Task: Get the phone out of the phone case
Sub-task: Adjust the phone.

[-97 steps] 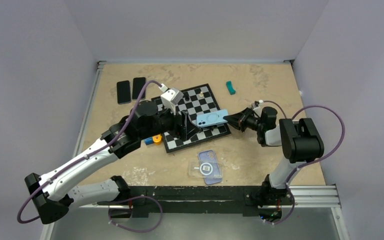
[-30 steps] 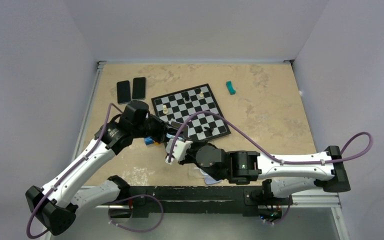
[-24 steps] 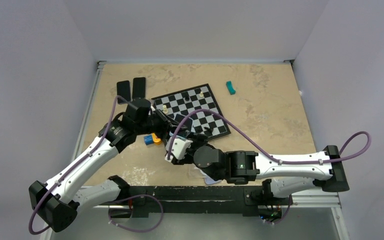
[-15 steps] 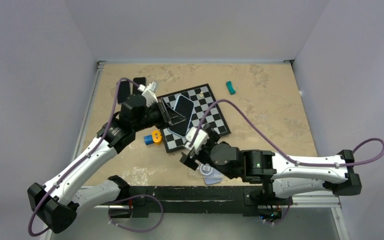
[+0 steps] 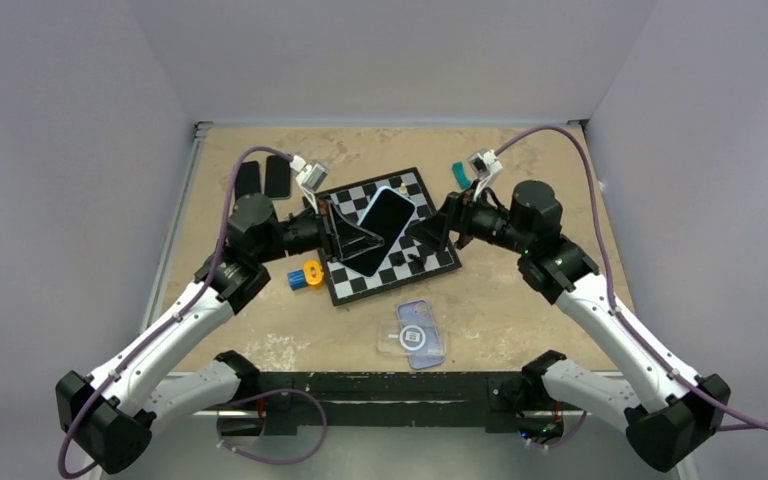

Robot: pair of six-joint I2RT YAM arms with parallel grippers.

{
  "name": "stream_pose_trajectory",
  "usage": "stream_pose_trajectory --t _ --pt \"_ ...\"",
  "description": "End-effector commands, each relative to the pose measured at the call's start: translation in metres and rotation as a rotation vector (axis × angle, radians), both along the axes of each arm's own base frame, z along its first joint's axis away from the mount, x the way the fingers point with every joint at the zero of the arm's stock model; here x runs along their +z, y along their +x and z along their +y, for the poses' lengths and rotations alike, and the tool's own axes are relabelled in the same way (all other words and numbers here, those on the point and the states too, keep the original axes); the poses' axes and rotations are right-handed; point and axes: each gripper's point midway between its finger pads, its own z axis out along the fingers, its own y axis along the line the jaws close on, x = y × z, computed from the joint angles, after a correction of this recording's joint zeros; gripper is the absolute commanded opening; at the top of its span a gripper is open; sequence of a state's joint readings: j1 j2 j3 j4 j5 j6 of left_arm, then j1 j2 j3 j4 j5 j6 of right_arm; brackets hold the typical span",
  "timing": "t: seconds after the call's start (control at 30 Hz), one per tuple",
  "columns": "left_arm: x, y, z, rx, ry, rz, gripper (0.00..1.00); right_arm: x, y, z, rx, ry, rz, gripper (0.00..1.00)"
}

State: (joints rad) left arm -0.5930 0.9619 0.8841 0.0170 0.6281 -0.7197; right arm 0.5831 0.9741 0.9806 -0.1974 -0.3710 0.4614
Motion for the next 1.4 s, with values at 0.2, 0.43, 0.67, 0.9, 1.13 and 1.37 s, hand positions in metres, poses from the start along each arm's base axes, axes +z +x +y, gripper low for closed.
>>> stream_pose_trajectory --t 0.2,0.43,0.67,0.9,1.13,1.37 --pt "0.043 -0.036 -0.009 -0.215 -0.18 -0.131 0.0 0.066 -0.042 0.022 0.414 0.365 -0.049 0.81" --pt "0.048 -0.026 -0.004 -0.111 -0.209 -0.112 0.0 0.083 -0.047 0.006 0.307 0.406 -0.13 0.75" --pt "0.036 -0.014 -0.005 -0.055 -0.221 -0.073 0.0 0.086 -0.048 0.002 0.283 0.374 -0.152 0.88" --pt "0.035 -0.026 -0.011 -0.144 -0.3 -0.055 0.0 0.085 -0.027 0.017 0.311 0.39 -0.086 0.83" --pt "0.032 -0.028 -0.013 -0.148 -0.295 -0.049 0.0 0.088 -0.025 0.03 0.393 0.482 -0.037 0.58" --pt "0.036 -0.015 -0.016 -0.102 -0.29 -0.032 0.0 0.087 -0.036 0.042 0.475 0.529 -0.004 0.15"
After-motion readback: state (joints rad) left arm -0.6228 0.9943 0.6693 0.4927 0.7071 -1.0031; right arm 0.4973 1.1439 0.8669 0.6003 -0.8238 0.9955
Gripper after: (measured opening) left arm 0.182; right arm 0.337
